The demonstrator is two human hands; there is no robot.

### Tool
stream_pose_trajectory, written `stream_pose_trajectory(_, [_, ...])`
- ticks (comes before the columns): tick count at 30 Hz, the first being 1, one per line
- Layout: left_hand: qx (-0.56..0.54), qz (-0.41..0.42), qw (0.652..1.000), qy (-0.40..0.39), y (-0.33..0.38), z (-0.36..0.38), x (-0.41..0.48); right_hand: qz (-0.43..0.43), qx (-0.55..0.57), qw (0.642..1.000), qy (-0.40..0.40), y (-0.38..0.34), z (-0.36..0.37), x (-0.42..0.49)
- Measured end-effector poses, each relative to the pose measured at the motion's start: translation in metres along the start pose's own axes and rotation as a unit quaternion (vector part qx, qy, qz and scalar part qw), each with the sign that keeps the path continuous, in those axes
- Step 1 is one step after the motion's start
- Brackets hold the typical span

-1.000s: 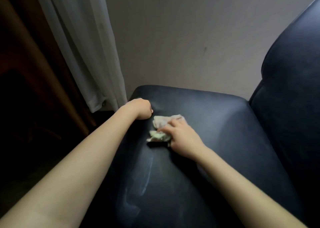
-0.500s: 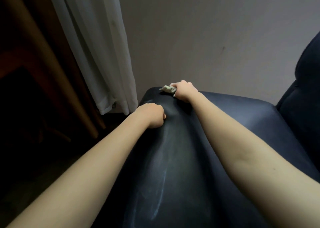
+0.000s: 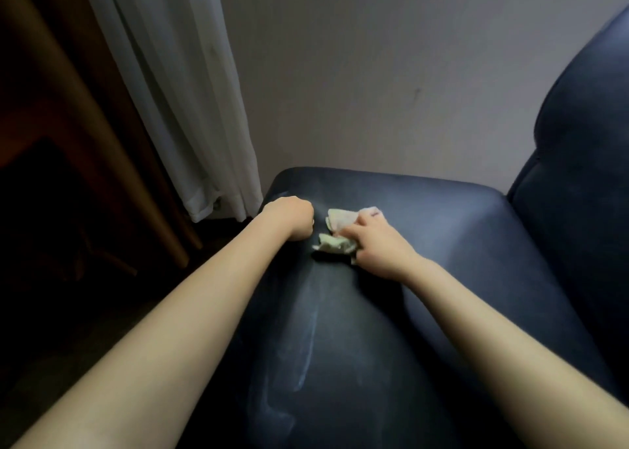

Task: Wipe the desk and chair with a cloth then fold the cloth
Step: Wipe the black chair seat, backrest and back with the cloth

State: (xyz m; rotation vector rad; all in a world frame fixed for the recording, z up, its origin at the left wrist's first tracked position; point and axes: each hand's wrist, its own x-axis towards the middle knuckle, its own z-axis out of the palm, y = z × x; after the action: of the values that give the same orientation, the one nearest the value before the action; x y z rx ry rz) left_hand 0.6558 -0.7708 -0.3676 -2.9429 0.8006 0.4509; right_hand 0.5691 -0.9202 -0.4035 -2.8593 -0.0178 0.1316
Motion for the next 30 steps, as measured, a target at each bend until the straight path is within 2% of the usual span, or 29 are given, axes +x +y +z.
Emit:
stream_pose_trajectory(5, [-0.027,-0.002,1.0,0.001,-0.003,-0.001,-0.008,-0.031,0.038,0.999,-0.018,-0.004,0.003,-0.091])
stream_pose_trajectory(8, [-0.042,-0.003,0.999,0.0,-0.006,-0.002,-0.013,-0.011,0.052,0.999,-0.009,0.014,-0.002,-0.124])
stream_pose_trajectory(12, [-0.041,-0.004,0.999,0.001,-0.003,-0.004,-0.02,0.123,0.0,0.992,0.019,0.071,-0.018,-0.136])
stream_pose_trajectory(15, [-0.029,-0.01,0.999,0.01,0.001,-0.002,-0.017,0.267,-0.004,0.962,0.052,0.098,-0.02,-0.149])
stream_pose_trajectory(18, [-0.023,-0.018,0.999,0.015,0.004,-0.005,-0.013,0.336,-0.001,0.937,0.094,0.101,-0.013,-0.152])
stream_pose_trajectory(23, [-0.032,-0.02,0.999,0.015,0.001,-0.005,-0.012,0.349,0.013,0.928,0.128,0.11,-0.018,-0.135])
stream_pose_trajectory(30, [-0.06,0.0,0.998,0.003,-0.006,-0.002,-0.026,0.316,0.034,0.939,0.133,0.125,-0.03,-0.127])
